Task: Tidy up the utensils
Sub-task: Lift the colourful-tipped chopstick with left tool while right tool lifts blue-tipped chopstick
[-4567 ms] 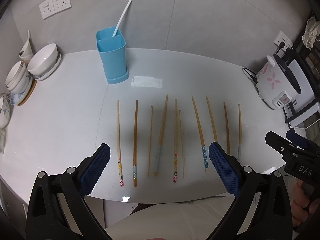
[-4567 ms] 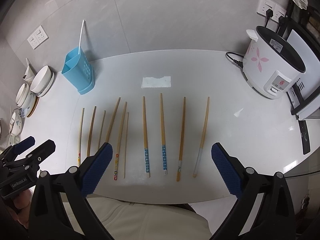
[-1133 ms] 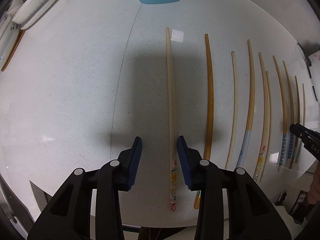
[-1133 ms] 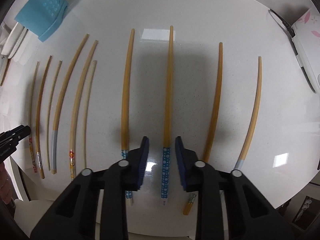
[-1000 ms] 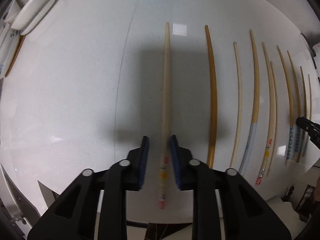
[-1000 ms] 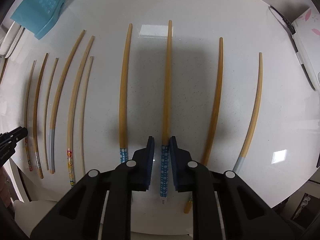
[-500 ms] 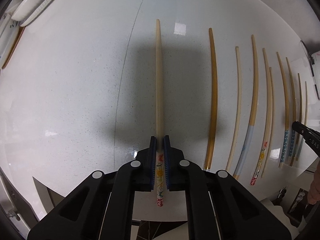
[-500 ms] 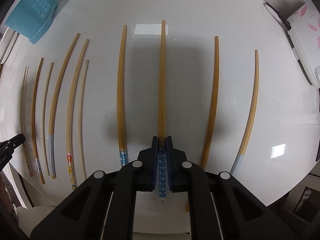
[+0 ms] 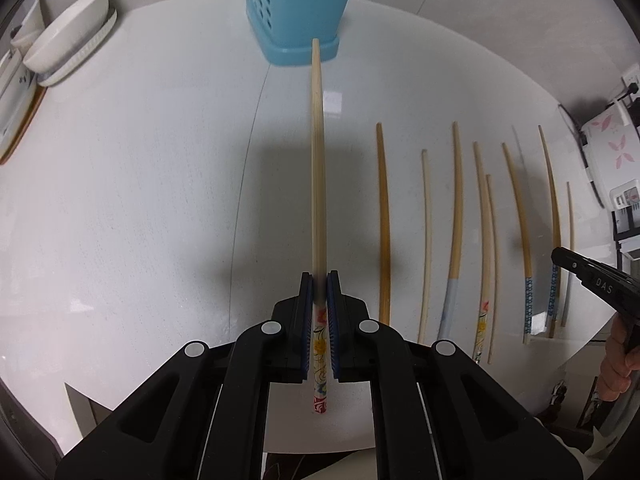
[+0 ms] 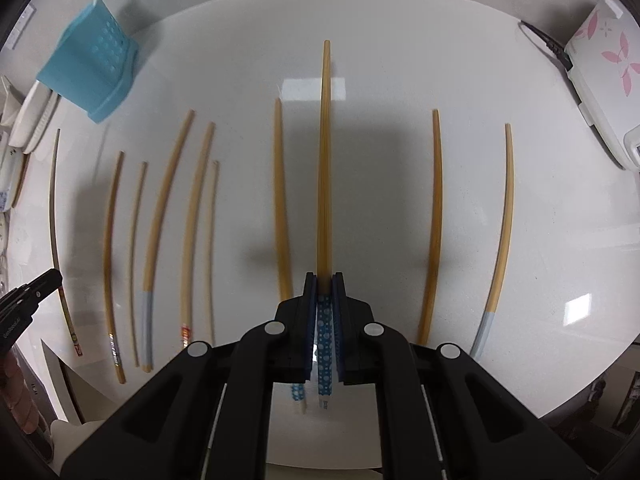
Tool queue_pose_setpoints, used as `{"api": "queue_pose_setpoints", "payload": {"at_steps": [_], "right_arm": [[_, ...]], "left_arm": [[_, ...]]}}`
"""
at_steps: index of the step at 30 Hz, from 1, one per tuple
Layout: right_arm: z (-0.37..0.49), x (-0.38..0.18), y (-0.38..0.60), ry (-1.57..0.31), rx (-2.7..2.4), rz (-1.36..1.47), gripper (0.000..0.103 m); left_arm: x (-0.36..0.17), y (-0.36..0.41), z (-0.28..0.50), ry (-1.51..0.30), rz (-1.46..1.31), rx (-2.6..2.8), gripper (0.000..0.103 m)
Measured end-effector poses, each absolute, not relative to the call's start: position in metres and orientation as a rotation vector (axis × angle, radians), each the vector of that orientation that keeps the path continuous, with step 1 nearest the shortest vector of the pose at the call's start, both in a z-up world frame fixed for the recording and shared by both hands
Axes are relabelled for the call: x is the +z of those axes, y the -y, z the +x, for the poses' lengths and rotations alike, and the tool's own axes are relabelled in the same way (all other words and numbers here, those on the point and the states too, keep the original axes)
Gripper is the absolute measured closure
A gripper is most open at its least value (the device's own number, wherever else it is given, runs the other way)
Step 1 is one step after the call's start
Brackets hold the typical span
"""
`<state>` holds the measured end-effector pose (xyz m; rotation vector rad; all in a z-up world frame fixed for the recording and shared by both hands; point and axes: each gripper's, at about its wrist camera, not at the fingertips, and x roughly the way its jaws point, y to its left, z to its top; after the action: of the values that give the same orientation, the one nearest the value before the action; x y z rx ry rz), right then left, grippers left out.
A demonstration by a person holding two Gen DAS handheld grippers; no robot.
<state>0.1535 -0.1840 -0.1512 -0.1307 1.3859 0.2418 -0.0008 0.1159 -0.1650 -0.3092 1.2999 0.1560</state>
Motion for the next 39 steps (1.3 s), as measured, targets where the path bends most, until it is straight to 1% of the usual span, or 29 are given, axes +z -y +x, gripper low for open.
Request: {"api": "queue_pose_setpoints", "payload": {"at_steps": [12,15,32,39], "right_arm": [[0.149,-0.114,0.154,-1.232,0.298,-0.059,0.096],[0.138,-0.099,0.142,-1.192,0.312,-0.043,0.096],[0.148,-0.042,0.086,-0.957,0.434,0.006,0.096],[0.162,-0.027,0.061,-0.895,0.462,0.008,0.096]], "left_arm": [[-0.096,-0.145,0.010,-1.135,-0.284,0.099,0.097],[-0.094,-0.137,0.021,-1.102,-0.277,0.091,0.097],[-0.047,-0.160,0.054,-0.927,-0.253,0.070,0.096],[-0.028,-0.169,0.074,-0.800,-0.248,0.045,0.096]]}}
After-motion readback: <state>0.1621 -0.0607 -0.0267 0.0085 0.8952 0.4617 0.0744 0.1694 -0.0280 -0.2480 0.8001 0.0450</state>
